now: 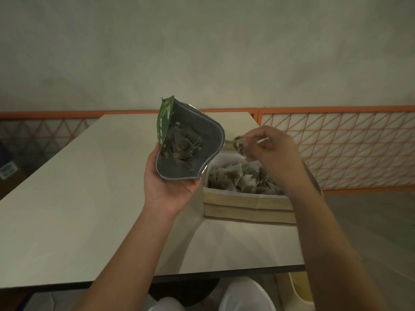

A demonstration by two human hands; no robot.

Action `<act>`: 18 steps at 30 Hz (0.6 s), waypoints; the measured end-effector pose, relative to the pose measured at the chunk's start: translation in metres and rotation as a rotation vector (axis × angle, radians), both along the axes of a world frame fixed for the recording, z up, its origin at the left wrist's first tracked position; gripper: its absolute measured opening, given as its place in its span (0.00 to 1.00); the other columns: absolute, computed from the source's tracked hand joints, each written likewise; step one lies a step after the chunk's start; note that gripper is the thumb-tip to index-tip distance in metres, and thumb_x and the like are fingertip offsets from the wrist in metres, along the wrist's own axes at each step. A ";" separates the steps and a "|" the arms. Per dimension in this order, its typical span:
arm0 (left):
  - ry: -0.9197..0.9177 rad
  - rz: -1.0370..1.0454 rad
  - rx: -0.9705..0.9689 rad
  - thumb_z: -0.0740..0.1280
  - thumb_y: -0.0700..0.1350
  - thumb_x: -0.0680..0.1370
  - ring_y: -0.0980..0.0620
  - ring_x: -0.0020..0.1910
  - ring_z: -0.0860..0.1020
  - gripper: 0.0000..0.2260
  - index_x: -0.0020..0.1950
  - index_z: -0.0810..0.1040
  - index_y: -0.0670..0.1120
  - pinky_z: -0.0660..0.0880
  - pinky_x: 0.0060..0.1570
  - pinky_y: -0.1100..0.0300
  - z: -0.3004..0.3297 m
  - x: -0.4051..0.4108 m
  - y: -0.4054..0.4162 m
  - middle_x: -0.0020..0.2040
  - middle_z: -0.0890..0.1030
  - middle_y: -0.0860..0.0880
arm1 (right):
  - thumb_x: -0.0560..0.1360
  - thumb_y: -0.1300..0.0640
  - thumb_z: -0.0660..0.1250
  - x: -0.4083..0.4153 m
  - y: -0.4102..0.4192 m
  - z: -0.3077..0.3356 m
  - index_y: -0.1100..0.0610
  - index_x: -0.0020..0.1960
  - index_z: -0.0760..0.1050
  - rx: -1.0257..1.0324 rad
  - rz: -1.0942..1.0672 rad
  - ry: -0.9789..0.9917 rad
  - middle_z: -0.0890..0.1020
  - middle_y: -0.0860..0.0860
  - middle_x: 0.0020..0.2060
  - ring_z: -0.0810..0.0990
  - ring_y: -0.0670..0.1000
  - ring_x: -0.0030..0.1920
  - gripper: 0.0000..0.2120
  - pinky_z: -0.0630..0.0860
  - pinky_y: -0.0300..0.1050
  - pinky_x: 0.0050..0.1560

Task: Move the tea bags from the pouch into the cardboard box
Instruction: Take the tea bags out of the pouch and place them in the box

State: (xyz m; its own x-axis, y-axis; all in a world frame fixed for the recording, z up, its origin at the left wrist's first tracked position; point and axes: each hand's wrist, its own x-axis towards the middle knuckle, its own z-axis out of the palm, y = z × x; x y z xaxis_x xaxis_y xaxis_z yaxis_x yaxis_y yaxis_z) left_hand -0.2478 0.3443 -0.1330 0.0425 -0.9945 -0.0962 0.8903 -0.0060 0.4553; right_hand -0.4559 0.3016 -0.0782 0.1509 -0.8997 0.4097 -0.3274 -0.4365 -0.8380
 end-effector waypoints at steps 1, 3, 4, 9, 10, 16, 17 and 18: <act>-0.004 0.002 0.002 0.63 0.61 0.80 0.39 0.65 0.77 0.22 0.60 0.86 0.46 0.81 0.53 0.53 0.000 0.000 0.001 0.68 0.79 0.39 | 0.77 0.60 0.68 0.002 -0.003 -0.007 0.51 0.48 0.79 0.052 0.022 0.028 0.83 0.51 0.45 0.83 0.50 0.40 0.05 0.82 0.41 0.43; -0.023 0.011 0.006 0.62 0.61 0.80 0.39 0.61 0.79 0.23 0.56 0.88 0.46 0.81 0.52 0.53 0.000 0.000 0.003 0.64 0.81 0.39 | 0.78 0.53 0.67 0.006 -0.008 -0.018 0.49 0.52 0.79 0.073 -0.013 0.214 0.81 0.48 0.51 0.81 0.48 0.46 0.05 0.78 0.40 0.47; -0.038 0.012 0.007 0.62 0.62 0.80 0.39 0.59 0.81 0.23 0.55 0.88 0.46 0.81 0.52 0.53 0.001 0.000 0.004 0.62 0.82 0.39 | 0.79 0.50 0.65 0.009 -0.009 -0.020 0.48 0.56 0.79 0.032 -0.055 0.287 0.79 0.47 0.55 0.79 0.47 0.51 0.08 0.74 0.38 0.51; -0.110 0.023 0.038 0.60 0.63 0.80 0.41 0.53 0.83 0.25 0.51 0.89 0.46 0.78 0.54 0.54 0.008 0.003 0.008 0.57 0.85 0.40 | 0.80 0.42 0.60 0.047 0.009 0.003 0.44 0.72 0.67 -0.102 0.097 0.044 0.71 0.43 0.65 0.72 0.38 0.60 0.22 0.68 0.27 0.55; -0.117 0.025 0.049 0.60 0.62 0.79 0.41 0.54 0.82 0.25 0.51 0.89 0.46 0.77 0.56 0.55 0.009 0.004 0.009 0.58 0.84 0.40 | 0.79 0.43 0.61 0.056 0.008 0.004 0.43 0.73 0.65 -0.128 0.141 0.087 0.71 0.44 0.67 0.71 0.42 0.63 0.23 0.69 0.32 0.58; -0.138 0.011 0.107 0.62 0.62 0.78 0.42 0.59 0.78 0.24 0.48 0.89 0.45 0.69 0.68 0.55 0.010 0.015 0.009 0.57 0.84 0.41 | 0.82 0.49 0.59 0.094 -0.006 0.001 0.55 0.51 0.78 -0.242 0.048 0.160 0.78 0.49 0.40 0.76 0.50 0.41 0.13 0.67 0.42 0.37; -0.131 0.004 0.107 0.63 0.62 0.78 0.42 0.58 0.79 0.24 0.49 0.89 0.45 0.67 0.70 0.54 0.010 0.017 0.009 0.57 0.84 0.41 | 0.83 0.49 0.57 0.098 -0.006 -0.001 0.57 0.51 0.78 -0.256 0.058 0.153 0.78 0.50 0.39 0.76 0.50 0.40 0.14 0.67 0.43 0.36; -0.122 -0.003 0.099 0.63 0.62 0.77 0.42 0.58 0.80 0.24 0.49 0.89 0.45 0.66 0.73 0.53 0.010 0.019 0.008 0.57 0.84 0.41 | 0.83 0.49 0.57 0.101 -0.005 -0.003 0.57 0.53 0.78 -0.278 0.066 0.149 0.78 0.49 0.40 0.76 0.50 0.40 0.15 0.68 0.43 0.37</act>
